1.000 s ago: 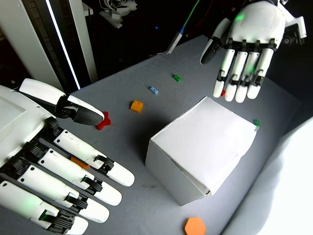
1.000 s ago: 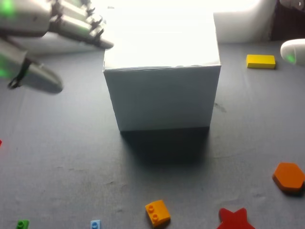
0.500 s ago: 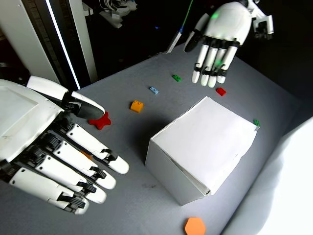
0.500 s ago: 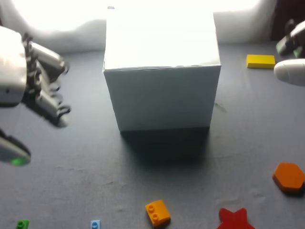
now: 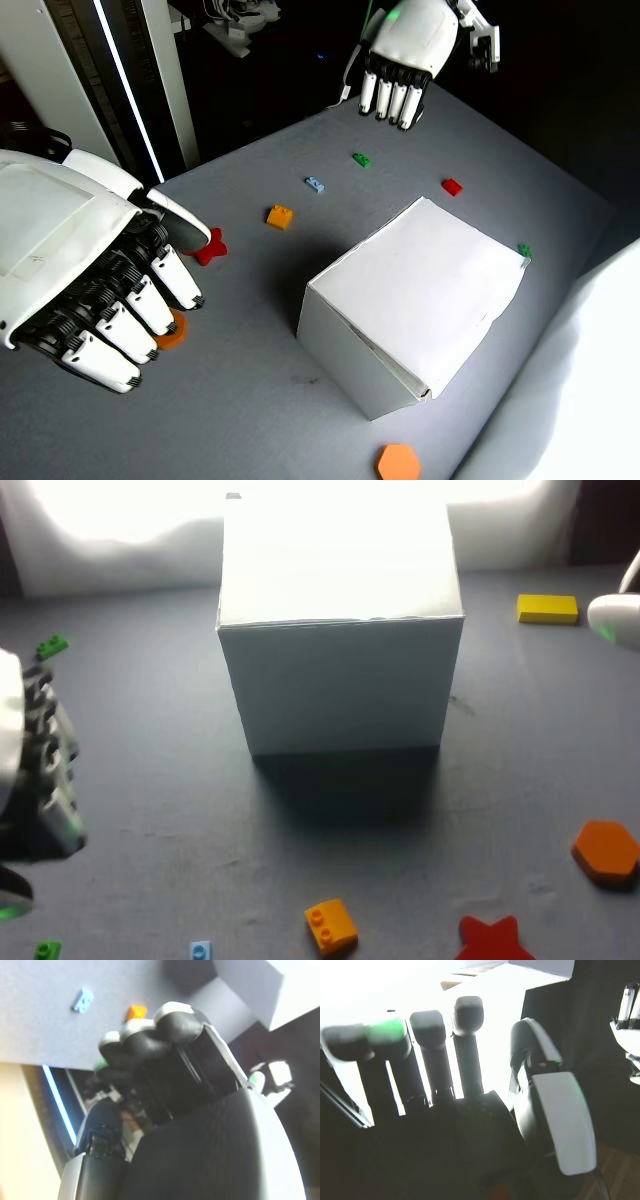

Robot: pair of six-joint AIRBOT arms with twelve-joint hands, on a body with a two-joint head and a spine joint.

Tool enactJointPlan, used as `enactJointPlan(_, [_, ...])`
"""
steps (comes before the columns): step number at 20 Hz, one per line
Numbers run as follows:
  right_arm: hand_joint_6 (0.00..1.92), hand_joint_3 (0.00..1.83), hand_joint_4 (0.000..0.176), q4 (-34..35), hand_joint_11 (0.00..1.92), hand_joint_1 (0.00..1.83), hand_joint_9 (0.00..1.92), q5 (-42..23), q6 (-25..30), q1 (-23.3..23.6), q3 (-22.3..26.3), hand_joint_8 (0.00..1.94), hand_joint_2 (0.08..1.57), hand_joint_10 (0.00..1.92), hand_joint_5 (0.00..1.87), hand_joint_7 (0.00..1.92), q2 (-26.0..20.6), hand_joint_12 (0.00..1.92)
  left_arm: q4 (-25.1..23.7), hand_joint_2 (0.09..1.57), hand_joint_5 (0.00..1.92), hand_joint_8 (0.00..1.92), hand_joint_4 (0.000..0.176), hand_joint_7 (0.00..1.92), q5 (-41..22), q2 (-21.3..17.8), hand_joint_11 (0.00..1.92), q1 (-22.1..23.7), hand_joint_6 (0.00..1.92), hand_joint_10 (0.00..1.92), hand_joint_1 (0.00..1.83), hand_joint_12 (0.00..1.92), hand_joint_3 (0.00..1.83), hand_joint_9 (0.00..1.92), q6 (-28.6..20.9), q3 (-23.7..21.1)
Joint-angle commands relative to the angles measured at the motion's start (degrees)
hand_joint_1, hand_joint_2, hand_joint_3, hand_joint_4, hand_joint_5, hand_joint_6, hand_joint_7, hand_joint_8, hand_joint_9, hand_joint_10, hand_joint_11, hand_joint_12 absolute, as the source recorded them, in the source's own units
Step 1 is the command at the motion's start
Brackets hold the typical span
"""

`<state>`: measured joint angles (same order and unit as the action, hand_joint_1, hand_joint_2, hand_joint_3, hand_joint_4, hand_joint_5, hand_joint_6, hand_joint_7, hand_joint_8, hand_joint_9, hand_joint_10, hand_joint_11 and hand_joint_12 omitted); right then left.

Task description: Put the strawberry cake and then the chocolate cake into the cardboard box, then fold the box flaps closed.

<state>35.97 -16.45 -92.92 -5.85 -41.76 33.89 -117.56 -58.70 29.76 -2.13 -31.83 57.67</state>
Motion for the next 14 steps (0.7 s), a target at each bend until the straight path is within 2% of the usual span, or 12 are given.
enactJointPlan(1, [1.92, 0.1, 0.175, -1.0, 1.41, 0.09, 1.42, -4.8, 0.0, 0.7, 0.0, 1.94, 1.57, 1.92, 1.22, 1.37, -0.7, 1.92, 4.4, 1.5, 0.97, 1.91, 0.0, 1.1, 0.3, -0.9, 1.13, 0.8, 1.91, 1.92, 0.33, 1.92, 0.0, 1.16, -0.2, 0.2])
enactJointPlan(2, [1.92, 0.09, 0.176, -1.0, 1.45, 0.09, 1.44, -4.2, 0.1, 0.7, 0.0, 1.94, 1.57, 1.92, 1.25, 1.39, -0.7, 1.92, 4.6, 1.48, 0.97, 1.92, 0.0, 1.11, -0.4, -1.5, 1.14, 1.3, 1.92, 1.92, 0.4, 1.92, 0.0, 1.17, -0.6, 0.7])
enactJointPlan(5, [1.92, 0.09, 0.176, -1.0, 1.51, 0.01, 1.46, -2.0, 0.1, 0.7, 0.4, 1.94, 1.57, 1.92, 1.25, 1.39, -0.7, 1.92, 4.6, 1.49, 0.98, 1.92, 0.0, 1.12, -1.0, -2.4, 1.14, 3.3, 1.92, 1.92, 0.41, 1.92, 0.0, 1.16, -1.2, 3.3])
enactJointPlan(7, [1.92, 0.09, 0.176, -1.2, 1.42, 0.01, 1.41, -2.0, 0.0, 0.7, 0.6, 1.94, 1.57, 1.92, 1.21, 1.35, -0.7, 1.92, 4.9, 1.49, 0.98, 1.92, 0.0, 1.11, -1.0, -2.4, 1.15, 3.5, 1.92, 1.92, 0.36, 1.92, 0.0, 1.16, -1.3, 4.5])
enactJointPlan(11, [1.92, 0.04, 0.176, -4.6, 1.32, 0.12, 1.36, -2.0, 0.1, 0.5, 1.1, 1.94, 1.57, 1.92, 1.19, 1.32, -0.6, 1.92, 5.6, 1.53, 0.97, 1.92, 0.0, 1.09, -1.1, -2.1, 1.13, 4.8, 1.92, 1.92, 0.27, 1.92, 0.01, 1.13, -1.4, 6.0])
enactJointPlan(13, [1.92, 0.04, 0.176, -5.3, 1.32, 0.09, 1.38, -2.0, 0.1, 0.4, 1.1, 1.94, 1.57, 1.92, 1.2, 1.35, -0.5, 1.92, 5.8, 1.49, 0.99, 1.92, 0.0, 1.09, -1.5, -2.1, 1.09, 5.8, 1.92, 1.92, 0.41, 1.92, 0.0, 1.12, -1.6, 6.4])
enactJointPlan(14, [1.92, 0.02, 0.176, -5.7, 1.33, 0.14, 1.39, -2.0, 0.1, 0.3, 1.1, 1.94, 1.56, 1.92, 1.21, 1.36, -0.4, 1.92, 5.8, 1.49, 0.97, 1.92, 0.0, 1.07, -1.6, -2.1, 1.08, 6.2, 1.92, 1.92, 0.4, 1.92, 0.0, 1.11, -1.7, 6.8])
